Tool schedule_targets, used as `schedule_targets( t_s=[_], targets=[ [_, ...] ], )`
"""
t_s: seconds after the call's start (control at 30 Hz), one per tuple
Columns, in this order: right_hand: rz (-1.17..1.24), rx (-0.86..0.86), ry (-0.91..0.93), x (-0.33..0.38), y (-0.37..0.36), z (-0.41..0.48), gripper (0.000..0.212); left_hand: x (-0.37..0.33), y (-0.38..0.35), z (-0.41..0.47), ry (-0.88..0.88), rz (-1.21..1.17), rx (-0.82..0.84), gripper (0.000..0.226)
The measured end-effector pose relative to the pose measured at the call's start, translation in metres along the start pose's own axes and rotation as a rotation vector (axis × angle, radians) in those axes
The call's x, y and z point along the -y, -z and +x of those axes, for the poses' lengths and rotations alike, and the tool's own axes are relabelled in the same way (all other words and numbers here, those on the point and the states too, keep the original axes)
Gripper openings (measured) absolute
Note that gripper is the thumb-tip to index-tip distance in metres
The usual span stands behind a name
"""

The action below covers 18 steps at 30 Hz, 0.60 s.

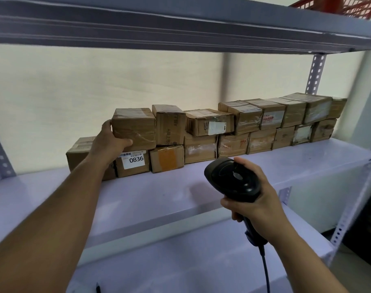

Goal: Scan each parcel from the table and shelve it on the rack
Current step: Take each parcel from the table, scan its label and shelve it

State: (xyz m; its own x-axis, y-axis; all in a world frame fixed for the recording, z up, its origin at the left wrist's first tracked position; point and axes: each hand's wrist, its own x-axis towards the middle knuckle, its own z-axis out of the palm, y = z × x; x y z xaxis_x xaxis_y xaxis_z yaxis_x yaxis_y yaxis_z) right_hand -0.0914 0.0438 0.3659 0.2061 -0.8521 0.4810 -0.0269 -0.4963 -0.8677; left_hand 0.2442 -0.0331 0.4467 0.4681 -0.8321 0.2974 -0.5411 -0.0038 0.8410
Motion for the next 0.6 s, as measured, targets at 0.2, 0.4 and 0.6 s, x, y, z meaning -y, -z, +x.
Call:
schedule_targets(
  t_s=[0.2,0.4,0.6],
  targets=[
    [0.010,0.026,0.019,0.003,0.013,-0.005,0.087,-0.007,-0.009,-0.026,-0.064,0.078,-0.149,0.093],
    [0.043,0.032,0.016,0.007,0.041,-0.023,0.086,-0.020,-0.038,-0.091,-0.250,0.118,-0.329,0.078],
    [0.030,0.003,-0.038,0.009,0.089,-0.059,0.085,-0.032,-0.106,-0.164,-0.398,0.107,-0.113,0.058]
  ],
)
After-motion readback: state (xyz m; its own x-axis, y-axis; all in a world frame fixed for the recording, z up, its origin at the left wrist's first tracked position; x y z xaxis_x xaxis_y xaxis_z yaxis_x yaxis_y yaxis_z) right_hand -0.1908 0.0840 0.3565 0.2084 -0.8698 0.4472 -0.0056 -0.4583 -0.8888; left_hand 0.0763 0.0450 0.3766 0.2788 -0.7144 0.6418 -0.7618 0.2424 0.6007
